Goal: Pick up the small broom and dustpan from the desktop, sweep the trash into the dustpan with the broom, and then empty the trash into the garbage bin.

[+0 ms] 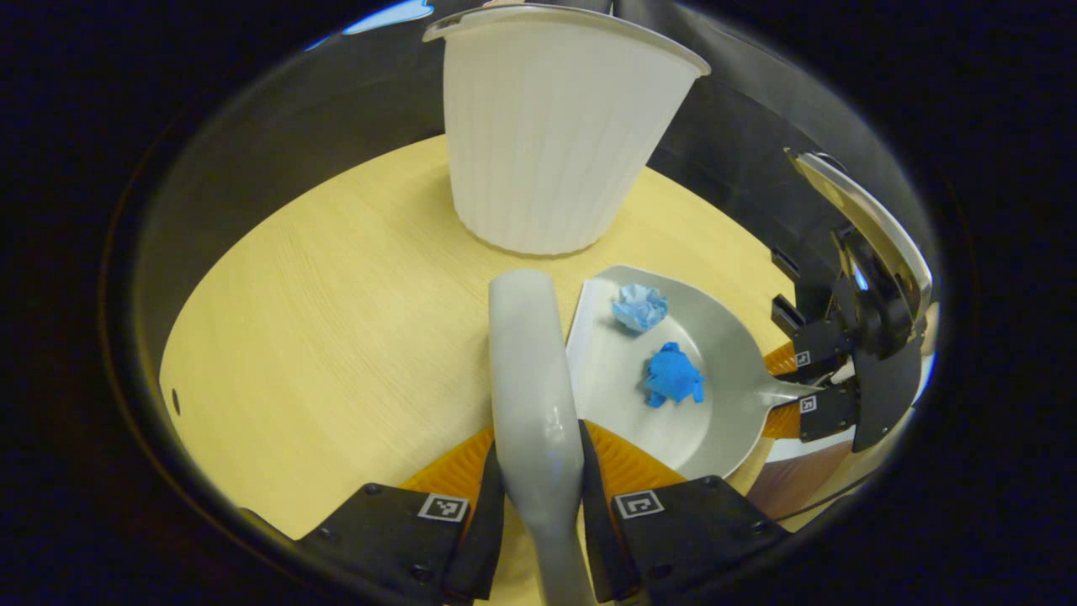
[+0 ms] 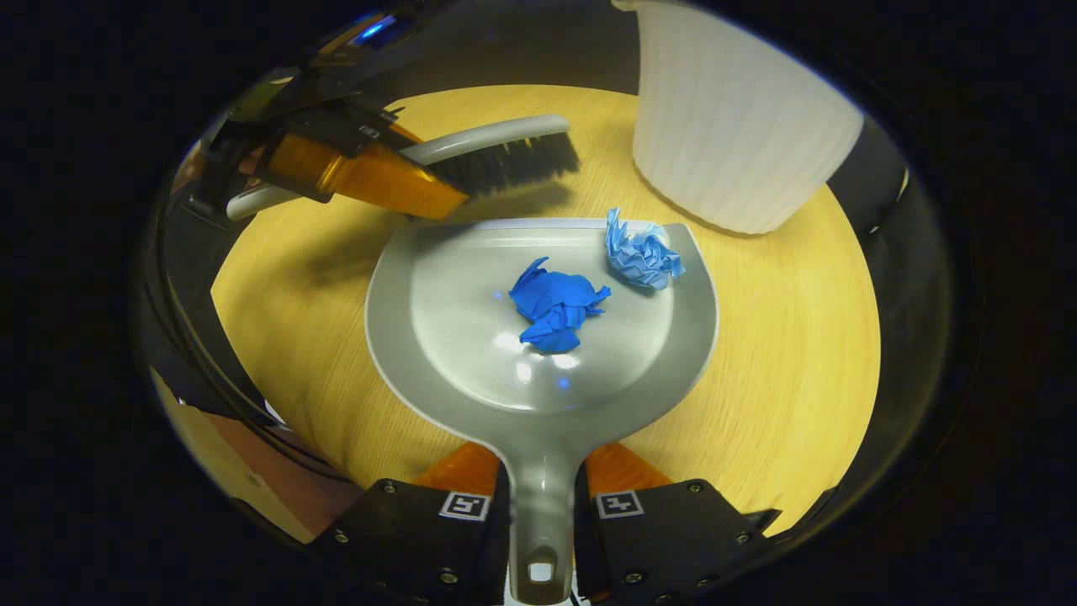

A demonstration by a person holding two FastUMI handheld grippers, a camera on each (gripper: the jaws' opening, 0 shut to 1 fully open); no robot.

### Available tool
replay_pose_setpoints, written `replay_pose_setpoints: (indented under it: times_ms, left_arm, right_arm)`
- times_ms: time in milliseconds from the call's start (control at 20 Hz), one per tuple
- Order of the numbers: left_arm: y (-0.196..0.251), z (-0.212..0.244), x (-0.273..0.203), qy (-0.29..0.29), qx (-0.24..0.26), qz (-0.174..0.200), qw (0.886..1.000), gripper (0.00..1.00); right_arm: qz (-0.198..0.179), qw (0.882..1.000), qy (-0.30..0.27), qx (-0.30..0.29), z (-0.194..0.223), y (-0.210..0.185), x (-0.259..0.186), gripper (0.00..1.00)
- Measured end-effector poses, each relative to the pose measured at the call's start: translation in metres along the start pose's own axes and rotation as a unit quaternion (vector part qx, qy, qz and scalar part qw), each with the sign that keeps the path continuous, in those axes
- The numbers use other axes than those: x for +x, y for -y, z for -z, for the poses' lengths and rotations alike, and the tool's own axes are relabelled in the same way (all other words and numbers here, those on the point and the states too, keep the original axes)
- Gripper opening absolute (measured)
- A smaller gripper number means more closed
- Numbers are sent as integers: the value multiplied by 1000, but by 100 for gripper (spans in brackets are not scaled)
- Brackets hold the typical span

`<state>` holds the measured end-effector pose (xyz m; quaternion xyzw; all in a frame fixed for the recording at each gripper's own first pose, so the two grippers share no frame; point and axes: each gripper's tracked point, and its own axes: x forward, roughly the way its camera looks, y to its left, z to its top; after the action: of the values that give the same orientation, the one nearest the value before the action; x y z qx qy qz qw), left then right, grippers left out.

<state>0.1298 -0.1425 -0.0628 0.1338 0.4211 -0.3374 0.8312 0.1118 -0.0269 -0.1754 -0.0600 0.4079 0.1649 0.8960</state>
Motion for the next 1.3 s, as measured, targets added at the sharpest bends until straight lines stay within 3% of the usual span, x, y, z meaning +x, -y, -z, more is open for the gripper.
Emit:
replay_pose_setpoints:
  times_ms: [500,1300]
  left_arm:
    - [-25,25,-37,21,-42,-18,999,49]
    - [-75,75,-134,38,-116,-72,990,49]
  right_arm:
    - [52,998,11,44,-20,9,-15,31]
    - [14,999,32,24,-105,51,-118,31]
